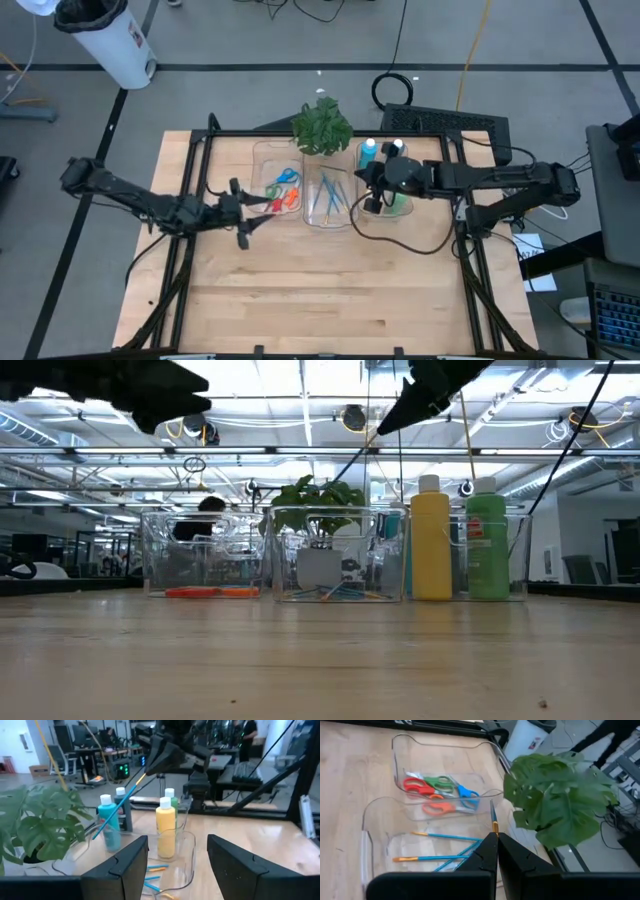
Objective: Pick & Place Paint Supplies
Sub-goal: Put the blue paintbrush into the middle transparent bin
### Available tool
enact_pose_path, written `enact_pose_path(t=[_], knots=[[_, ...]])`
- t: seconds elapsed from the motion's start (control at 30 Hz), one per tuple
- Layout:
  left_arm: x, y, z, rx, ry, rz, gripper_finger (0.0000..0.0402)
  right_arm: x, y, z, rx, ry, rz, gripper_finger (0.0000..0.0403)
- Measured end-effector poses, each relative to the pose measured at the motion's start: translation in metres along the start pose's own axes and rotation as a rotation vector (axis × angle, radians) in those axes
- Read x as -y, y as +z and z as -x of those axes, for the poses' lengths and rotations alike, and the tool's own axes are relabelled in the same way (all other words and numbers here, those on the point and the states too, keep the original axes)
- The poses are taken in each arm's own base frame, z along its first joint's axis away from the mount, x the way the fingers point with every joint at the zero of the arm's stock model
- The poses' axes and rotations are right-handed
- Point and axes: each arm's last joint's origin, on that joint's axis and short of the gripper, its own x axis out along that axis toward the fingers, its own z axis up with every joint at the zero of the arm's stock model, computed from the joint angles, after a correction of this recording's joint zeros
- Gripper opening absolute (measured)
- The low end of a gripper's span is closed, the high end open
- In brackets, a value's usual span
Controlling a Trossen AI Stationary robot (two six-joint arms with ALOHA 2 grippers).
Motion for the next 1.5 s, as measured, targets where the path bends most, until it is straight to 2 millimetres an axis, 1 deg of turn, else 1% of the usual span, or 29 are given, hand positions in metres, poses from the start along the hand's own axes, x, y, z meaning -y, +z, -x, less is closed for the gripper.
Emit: enact_pose_path(t=[0.13,0.3,0.43,0.57,0.7,0.83,1.0,1.2,1.3,1.43,1.5], knots=[[-0.009,-0.008,0.011,0.030,-0.019,0.034,0.0212,0.001,0.001,-0.001,0.008,0.018,0.012,0.0000],[-0.017,-0.024,0.021,0.028,-0.007,0.081,0.0212,0.000,0.000,-0.002,0.015,0.048,0.007,0.0000],[-0.024,-0.039,0.025,0.013,0.079,0.125,0.0212,-0.005,-0.009,-0.006,0.007,0.122,0.011,0.0000],[-0.029,-0.047,0.026,0.005,0.201,0.147,0.0212,-0.007,-0.017,-0.009,-0.017,0.127,0.008,0.0000],[-0.030,-0.047,0.026,0.008,0.224,0.171,0.0212,-0.009,-0.024,-0.012,-0.039,0.129,0.008,0.0000],[-0.031,-0.043,0.027,0.048,0.216,0.252,0.0212,-0.011,-0.030,-0.013,-0.057,0.131,0.013,0.0000],[-0.030,-0.041,0.031,0.044,0.139,0.181,0.0212,-0.011,-0.033,-0.014,-0.079,0.133,0.012,0.0000],[-0.035,-0.041,0.039,0.025,0.150,0.148,0.0212,-0.007,-0.031,-0.005,-0.062,0.132,0.004,0.0000],[-0.038,-0.043,0.045,0.004,0.152,0.159,0.0212,-0.004,-0.029,0.001,-0.036,0.129,-0.007,0.0000],[-0.040,-0.045,0.051,0.002,0.109,0.180,0.0212,-0.002,-0.027,0.007,-0.015,0.126,-0.019,0.0000],[-0.040,-0.050,0.053,0.006,0.078,0.183,0.0212,-0.001,-0.027,0.009,-0.011,0.126,-0.023,0.0000]])
